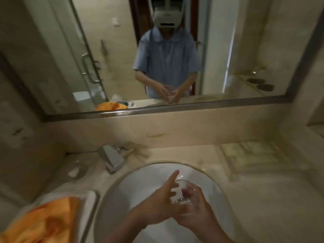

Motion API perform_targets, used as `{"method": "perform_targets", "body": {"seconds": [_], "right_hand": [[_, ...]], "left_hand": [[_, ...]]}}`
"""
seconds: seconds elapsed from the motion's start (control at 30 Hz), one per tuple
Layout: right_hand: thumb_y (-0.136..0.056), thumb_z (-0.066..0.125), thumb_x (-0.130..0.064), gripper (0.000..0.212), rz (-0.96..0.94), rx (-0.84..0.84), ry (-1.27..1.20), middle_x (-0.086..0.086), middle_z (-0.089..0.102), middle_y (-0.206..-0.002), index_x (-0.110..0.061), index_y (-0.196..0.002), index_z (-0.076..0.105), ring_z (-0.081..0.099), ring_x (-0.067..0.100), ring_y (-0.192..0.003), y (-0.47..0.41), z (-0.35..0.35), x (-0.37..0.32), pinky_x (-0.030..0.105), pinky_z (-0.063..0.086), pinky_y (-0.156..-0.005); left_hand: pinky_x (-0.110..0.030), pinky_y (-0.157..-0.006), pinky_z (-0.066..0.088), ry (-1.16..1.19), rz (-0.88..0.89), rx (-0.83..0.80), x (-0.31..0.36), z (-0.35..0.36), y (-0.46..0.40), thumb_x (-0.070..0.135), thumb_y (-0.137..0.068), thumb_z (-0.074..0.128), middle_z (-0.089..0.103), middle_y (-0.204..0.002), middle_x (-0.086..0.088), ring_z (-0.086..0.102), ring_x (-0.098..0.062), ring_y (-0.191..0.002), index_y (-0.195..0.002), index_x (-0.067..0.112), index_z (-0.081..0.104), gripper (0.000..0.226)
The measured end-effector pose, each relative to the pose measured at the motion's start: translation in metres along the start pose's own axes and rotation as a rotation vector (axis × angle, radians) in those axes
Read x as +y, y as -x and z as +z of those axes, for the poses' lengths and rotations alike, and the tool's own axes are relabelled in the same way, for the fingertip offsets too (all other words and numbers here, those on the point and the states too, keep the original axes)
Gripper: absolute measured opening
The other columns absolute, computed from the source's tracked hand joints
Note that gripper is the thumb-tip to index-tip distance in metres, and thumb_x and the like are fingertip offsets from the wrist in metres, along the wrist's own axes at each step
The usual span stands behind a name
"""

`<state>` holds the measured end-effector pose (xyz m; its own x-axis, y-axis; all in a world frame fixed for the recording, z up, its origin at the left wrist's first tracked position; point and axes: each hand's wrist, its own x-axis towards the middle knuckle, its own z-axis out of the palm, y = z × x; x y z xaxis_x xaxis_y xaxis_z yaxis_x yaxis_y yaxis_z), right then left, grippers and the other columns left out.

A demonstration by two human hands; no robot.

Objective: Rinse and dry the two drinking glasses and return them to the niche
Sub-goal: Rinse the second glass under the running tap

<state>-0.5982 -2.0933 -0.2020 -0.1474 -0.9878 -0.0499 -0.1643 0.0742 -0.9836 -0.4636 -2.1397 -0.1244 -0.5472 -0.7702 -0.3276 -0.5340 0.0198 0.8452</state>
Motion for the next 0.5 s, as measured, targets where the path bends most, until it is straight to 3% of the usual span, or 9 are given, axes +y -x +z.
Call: {"method": "perform_targets", "body": {"seconds": [0.07,0.17,0.27,0.3,0.33,0.4,0.47,0.5], "right_hand": [[-0.038,0.085,-0.026,0.080,0.025,-0.032,0.022,-0.007,0.062,-0.099,-0.035,-0.105,0.042,0.060,-0.016,-0.086,-0.012,0.026,-0.004,0.006,0.046,-0.072],[-0.039,0.085,-0.028,0.077,0.100,-0.097,0.026,0.001,0.060,-0.107,-0.034,-0.099,0.037,0.062,-0.005,-0.081,-0.029,0.058,-0.004,0.008,0.047,-0.069],[-0.025,0.092,-0.038,0.095,0.197,-0.110,-0.013,0.011,0.054,-0.117,-0.033,-0.103,0.037,0.060,0.013,-0.087,-0.046,0.089,0.015,0.018,0.051,-0.055],[-0.027,0.092,-0.034,0.096,0.223,-0.116,0.001,0.011,0.052,-0.115,-0.030,-0.106,0.037,0.059,0.014,-0.086,-0.050,0.098,0.012,0.018,0.050,-0.051],[-0.038,0.091,-0.024,0.088,0.238,-0.115,-0.028,0.007,0.052,-0.110,-0.026,-0.109,0.038,0.057,0.012,-0.083,-0.054,0.105,0.015,0.017,0.049,-0.051],[-0.069,0.078,-0.006,0.049,0.259,-0.063,-0.106,0.000,0.048,-0.091,-0.015,-0.103,0.045,0.049,0.011,-0.073,-0.063,0.118,0.005,0.022,0.046,-0.055],[-0.085,0.063,-0.008,0.017,0.320,-0.059,-0.143,0.005,0.043,-0.083,-0.013,-0.085,0.047,0.041,0.014,-0.066,-0.070,0.128,-0.015,0.028,0.040,-0.059],[-0.090,0.056,-0.011,0.016,0.307,-0.068,-0.183,0.008,0.042,-0.082,-0.010,-0.078,0.046,0.038,0.017,-0.064,-0.070,0.131,-0.016,0.029,0.037,-0.062]], "left_hand": [[-0.017,-0.102,0.035,-0.164,-0.022,0.068,-0.006,-0.027,0.004,0.046,-0.073,0.071,0.039,-0.139,0.013,0.042,-0.002,-0.123,-0.142,0.037,0.022,0.085],[-0.011,-0.091,0.031,-0.420,0.008,0.323,-0.015,-0.071,0.001,0.045,-0.080,0.065,0.044,-0.124,0.017,0.045,-0.005,-0.120,-0.127,0.026,0.050,0.053],[-0.018,-0.087,0.035,-0.523,0.038,0.563,-0.038,-0.117,-0.015,0.025,-0.086,0.061,0.053,-0.126,-0.002,0.054,-0.020,-0.113,-0.112,0.011,0.060,0.029],[-0.021,-0.088,0.036,-0.556,0.014,0.618,-0.048,-0.131,-0.021,0.019,-0.087,0.059,0.054,-0.125,-0.007,0.055,-0.024,-0.111,-0.110,0.007,0.061,0.026],[-0.024,-0.088,0.037,-0.574,-0.001,0.655,-0.056,-0.143,-0.028,0.014,-0.087,0.058,0.055,-0.124,-0.011,0.055,-0.028,-0.110,-0.109,0.005,0.062,0.024],[-0.032,-0.092,0.039,-0.579,-0.041,0.686,-0.068,-0.164,-0.041,0.013,-0.089,0.051,0.057,-0.120,-0.015,0.054,-0.031,-0.108,-0.106,0.002,0.062,0.023],[-0.037,-0.097,0.038,-0.661,-0.117,0.646,-0.079,-0.179,-0.055,0.019,-0.093,0.033,0.057,-0.119,-0.013,0.052,-0.030,-0.112,-0.105,0.003,0.061,0.034],[-0.038,-0.100,0.035,-0.751,-0.168,0.596,-0.082,-0.185,-0.062,0.020,-0.092,0.027,0.056,-0.119,-0.011,0.049,-0.028,-0.115,-0.105,0.005,0.060,0.039]]}}
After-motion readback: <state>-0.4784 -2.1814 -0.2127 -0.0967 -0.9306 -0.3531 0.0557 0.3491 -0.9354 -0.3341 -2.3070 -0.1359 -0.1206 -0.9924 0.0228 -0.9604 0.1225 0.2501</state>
